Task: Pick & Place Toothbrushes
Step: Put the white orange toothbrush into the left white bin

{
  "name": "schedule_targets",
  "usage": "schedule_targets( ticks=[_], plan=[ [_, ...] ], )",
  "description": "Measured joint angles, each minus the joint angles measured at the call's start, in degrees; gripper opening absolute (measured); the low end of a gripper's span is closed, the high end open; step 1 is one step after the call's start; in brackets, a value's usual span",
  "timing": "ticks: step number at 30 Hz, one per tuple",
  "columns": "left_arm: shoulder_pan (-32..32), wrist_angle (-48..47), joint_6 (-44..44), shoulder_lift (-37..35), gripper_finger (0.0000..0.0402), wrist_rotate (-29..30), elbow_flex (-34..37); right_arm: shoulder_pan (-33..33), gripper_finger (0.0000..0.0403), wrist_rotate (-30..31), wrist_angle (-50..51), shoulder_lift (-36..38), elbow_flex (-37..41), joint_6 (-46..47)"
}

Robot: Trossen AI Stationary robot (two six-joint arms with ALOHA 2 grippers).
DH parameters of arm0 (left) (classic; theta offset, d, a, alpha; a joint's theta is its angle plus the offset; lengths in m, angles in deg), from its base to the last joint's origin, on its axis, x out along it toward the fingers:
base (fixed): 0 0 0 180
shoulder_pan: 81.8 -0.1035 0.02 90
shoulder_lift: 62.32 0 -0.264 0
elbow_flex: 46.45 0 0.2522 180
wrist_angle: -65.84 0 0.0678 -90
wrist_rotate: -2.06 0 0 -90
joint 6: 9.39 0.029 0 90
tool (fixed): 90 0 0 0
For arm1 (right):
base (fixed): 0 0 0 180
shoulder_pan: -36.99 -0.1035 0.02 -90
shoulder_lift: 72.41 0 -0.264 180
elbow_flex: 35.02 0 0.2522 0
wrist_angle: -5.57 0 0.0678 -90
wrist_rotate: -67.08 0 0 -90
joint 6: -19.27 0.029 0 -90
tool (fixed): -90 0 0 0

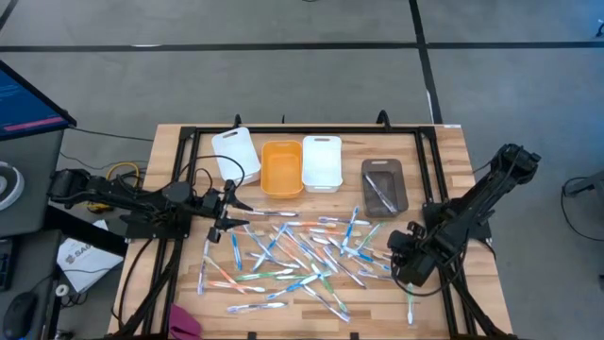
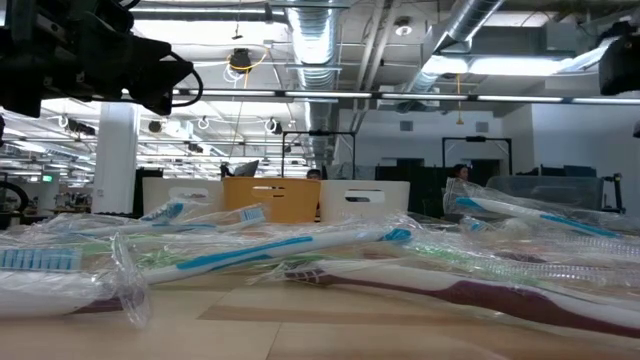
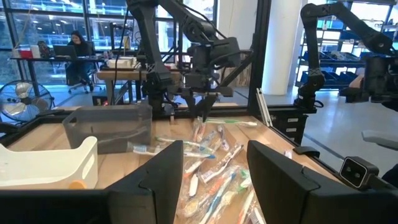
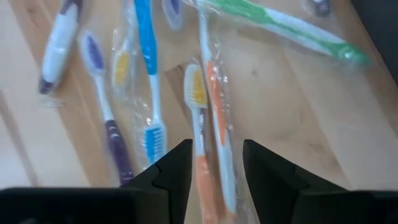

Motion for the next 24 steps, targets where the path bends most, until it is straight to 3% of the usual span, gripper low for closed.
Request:
schedule_targets(
  ticks=[17,24],
  plan=[
    [0.0,-0.02,-0.02,0.0,0.0172,0.0,0.0,0.02,0.0142,-0.65,-13.39,0.02,9.85,4.02],
    [0.0,-0.04,-0.02,0.0,0.0172,0.0,-0.02,2.3,0.0139,-0.63,-13.98,0.09,10.63,2.15]
  ],
)
